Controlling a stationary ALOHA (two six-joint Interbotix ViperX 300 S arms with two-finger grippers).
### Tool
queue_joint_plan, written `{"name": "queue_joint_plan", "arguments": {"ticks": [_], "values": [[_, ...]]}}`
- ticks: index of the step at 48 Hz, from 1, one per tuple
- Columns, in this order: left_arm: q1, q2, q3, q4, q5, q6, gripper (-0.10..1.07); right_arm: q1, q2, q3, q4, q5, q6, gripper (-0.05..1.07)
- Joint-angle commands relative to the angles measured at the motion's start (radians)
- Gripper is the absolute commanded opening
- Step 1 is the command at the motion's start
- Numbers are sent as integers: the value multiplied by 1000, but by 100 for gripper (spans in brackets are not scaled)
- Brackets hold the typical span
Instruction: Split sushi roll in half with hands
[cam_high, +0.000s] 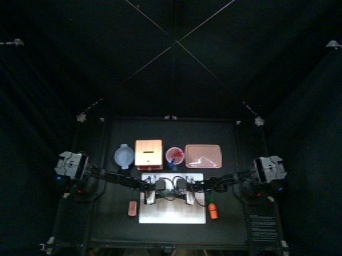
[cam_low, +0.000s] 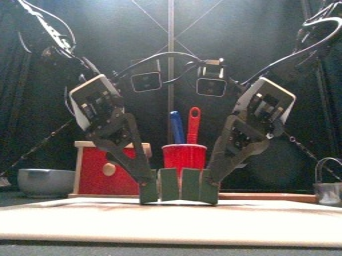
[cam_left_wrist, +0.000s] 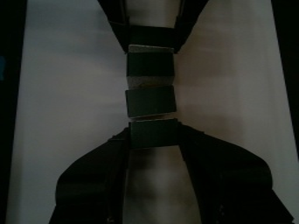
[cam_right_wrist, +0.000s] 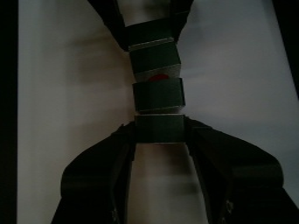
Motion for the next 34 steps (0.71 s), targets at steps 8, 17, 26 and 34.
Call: {"name": "queue_joint_plan", "arguments": {"ticks": [8, 17, 26, 34], "values": [[2, -15, 3, 0, 5, 2, 70, -2, -44, 3, 3, 2, -2, 50], [2, -17, 3, 2, 5, 0, 70, -2, -57, 11, 2, 2, -2, 50], [2, -18, 3, 2, 12, 2, 70, -2, -77, 29, 15, 2, -2, 50], [2, -21, 3, 0, 28, 0, 70, -2, -84, 40, 26, 2, -2, 50]]}}
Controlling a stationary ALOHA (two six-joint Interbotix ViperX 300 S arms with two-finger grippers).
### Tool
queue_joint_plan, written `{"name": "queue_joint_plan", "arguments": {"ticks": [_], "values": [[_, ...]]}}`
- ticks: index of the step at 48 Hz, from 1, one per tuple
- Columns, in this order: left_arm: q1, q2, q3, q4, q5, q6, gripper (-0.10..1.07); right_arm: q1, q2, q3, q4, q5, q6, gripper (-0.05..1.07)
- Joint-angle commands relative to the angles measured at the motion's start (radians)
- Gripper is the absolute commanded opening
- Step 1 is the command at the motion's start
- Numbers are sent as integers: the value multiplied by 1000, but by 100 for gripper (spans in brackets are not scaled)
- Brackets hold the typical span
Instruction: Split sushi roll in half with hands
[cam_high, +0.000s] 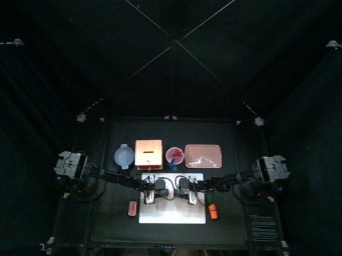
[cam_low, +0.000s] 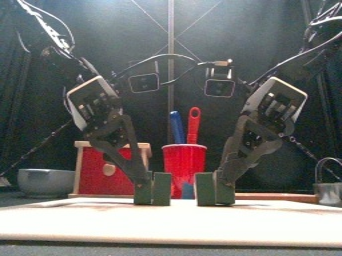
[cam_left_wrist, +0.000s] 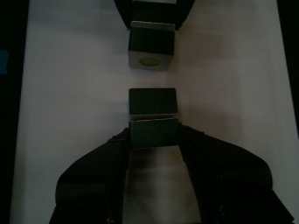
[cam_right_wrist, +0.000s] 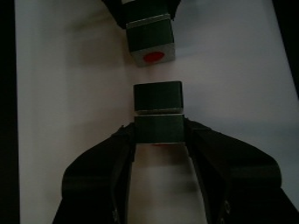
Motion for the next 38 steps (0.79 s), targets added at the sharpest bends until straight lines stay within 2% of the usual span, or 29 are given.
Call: {"name": "queue_joint_plan", "arguments": {"ticks": [1, 38], "values": [[0, -14, -6, 0, 9, -2, 70, -2, -41, -5, 5, -5, -2, 50], [0, -44, 29, -2, 5, -3, 70, 0, -92, 43, 18, -2, 0, 50]]}}
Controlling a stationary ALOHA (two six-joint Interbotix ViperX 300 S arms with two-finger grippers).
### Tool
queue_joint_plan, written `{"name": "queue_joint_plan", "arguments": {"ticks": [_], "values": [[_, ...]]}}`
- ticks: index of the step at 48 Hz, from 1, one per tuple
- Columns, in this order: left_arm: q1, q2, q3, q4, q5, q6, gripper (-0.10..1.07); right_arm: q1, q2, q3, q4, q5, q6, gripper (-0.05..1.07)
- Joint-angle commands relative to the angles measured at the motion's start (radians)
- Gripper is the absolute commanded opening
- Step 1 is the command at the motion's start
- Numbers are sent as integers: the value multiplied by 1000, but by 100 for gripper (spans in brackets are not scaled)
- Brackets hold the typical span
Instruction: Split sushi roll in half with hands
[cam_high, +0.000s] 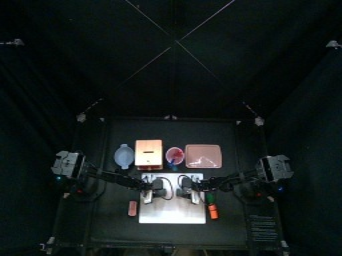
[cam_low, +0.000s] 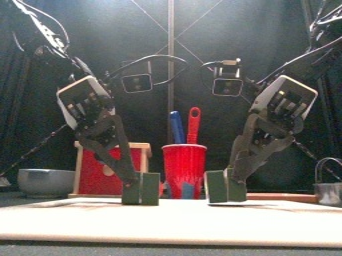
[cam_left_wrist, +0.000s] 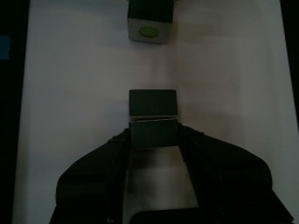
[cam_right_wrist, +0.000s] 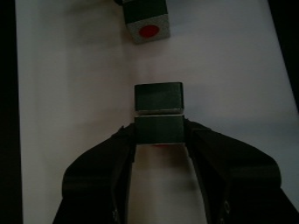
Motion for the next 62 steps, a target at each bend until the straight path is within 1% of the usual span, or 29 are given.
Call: {"name": "queue_joint_plan", "arguments": {"ticks": [1, 8, 11, 14, 17, 21, 27, 33, 34, 37, 40, 45, 62], "values": [[3, -12, -5, 0, -2, -3, 70, 0, -46, 0, 8, -3, 0, 50], [3, -12, -8, -5, -8, -11, 72, -2, -51, 9, 15, 2, -2, 51], [3, -12, -12, -20, -8, -11, 74, -2, -49, 6, 15, 2, -2, 52], [3, -12, -14, -38, -8, -6, 79, 0, -51, 8, 12, 2, -2, 52], [3, -14, -14, -49, -9, -3, 86, -2, -51, 9, 15, 3, -2, 53], [2, -15, -15, -52, -8, -2, 94, -2, -51, 11, 17, 3, 0, 56], [0, -21, -14, -51, -9, 0, 102, -2, -52, 8, 17, 3, -2, 73], [0, -40, -12, -43, -11, 0, 102, -2, -58, 9, 17, 3, 0, 94], [-2, -44, -12, -40, -11, 0, 102, -2, -61, 9, 18, 3, 0, 99], [-2, -58, -8, -29, -14, -2, 102, -2, -69, 11, 17, 2, -2, 106], [-2, -75, 0, -23, -18, -2, 102, -2, -83, 14, 14, 3, -2, 106], [-2, -92, 11, -21, -29, -2, 102, -2, -115, 15, 12, 3, -2, 103], [-3, -110, 41, -21, -57, -2, 102, -2, -202, 52, 8, -3, -3, 103]]}}
